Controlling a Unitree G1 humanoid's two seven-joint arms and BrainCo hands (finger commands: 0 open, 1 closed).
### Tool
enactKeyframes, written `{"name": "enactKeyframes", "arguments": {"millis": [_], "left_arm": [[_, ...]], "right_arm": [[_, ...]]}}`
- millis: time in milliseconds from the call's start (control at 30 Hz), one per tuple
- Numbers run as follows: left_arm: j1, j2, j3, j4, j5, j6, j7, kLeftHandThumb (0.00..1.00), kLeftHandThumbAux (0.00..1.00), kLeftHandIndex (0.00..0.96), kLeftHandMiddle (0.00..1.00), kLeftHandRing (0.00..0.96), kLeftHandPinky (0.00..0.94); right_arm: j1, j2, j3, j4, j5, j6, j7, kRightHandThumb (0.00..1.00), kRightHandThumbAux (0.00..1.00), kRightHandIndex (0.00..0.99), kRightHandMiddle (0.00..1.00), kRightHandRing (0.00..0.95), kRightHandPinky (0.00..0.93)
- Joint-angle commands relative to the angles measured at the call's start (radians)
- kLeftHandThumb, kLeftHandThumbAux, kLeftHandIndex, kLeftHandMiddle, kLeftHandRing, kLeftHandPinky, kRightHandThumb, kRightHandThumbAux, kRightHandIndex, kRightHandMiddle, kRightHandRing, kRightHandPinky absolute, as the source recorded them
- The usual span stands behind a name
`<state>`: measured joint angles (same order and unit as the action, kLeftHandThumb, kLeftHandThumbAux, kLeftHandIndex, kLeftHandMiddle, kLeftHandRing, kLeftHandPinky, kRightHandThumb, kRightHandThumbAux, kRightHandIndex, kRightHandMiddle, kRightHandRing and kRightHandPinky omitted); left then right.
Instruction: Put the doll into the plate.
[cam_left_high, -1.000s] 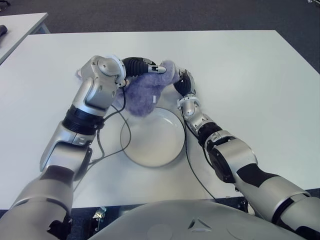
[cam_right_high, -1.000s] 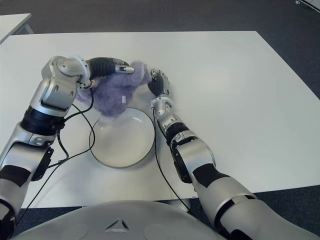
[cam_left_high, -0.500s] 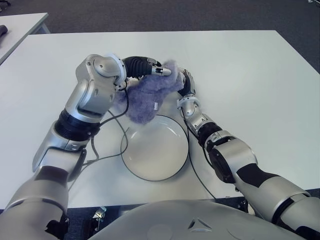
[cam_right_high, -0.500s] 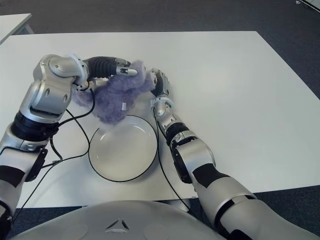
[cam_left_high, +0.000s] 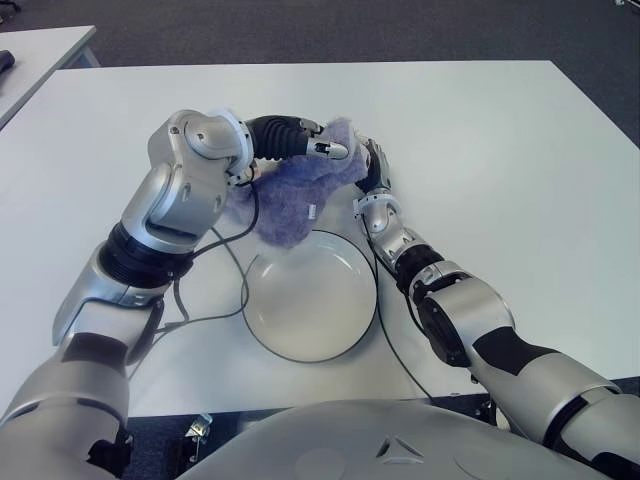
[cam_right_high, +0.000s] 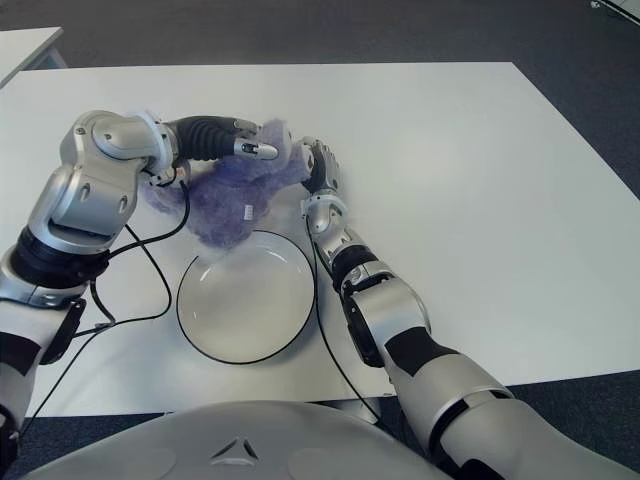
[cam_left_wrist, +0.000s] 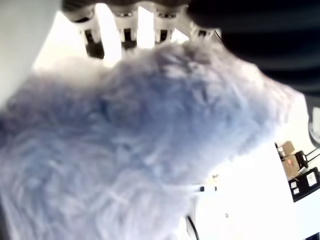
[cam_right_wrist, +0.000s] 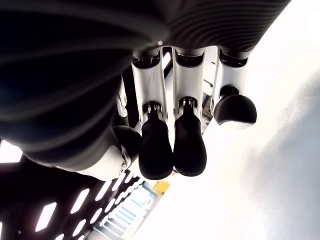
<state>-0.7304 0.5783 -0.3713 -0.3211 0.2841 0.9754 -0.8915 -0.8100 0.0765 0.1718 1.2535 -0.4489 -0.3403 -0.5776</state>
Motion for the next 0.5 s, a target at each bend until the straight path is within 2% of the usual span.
{"name": "enactKeyframes", "arguments": {"millis": [33,500], "left_arm": [[-0.001,0.008,-0.004,-0.026,-0.039,0.054,-0.002,0.000,0.387,0.000,0.001,0.000,0.012],[0.000,0.010,0.006,-0.041,-0.075,0.120,0.030,0.000,0.436,0.000,0.019,0.011,0.019]], "right_arm": [[0.174,0.115,0.000,0.136,0.000,0.101,0.021,0.708,0.733,0.412,0.770,0.832,0.862],[0.172,0.116,-0.005,0.137,0.007,0.112,0.039,0.707,0.733,0.414,0.776,0.837,0.862]]}}
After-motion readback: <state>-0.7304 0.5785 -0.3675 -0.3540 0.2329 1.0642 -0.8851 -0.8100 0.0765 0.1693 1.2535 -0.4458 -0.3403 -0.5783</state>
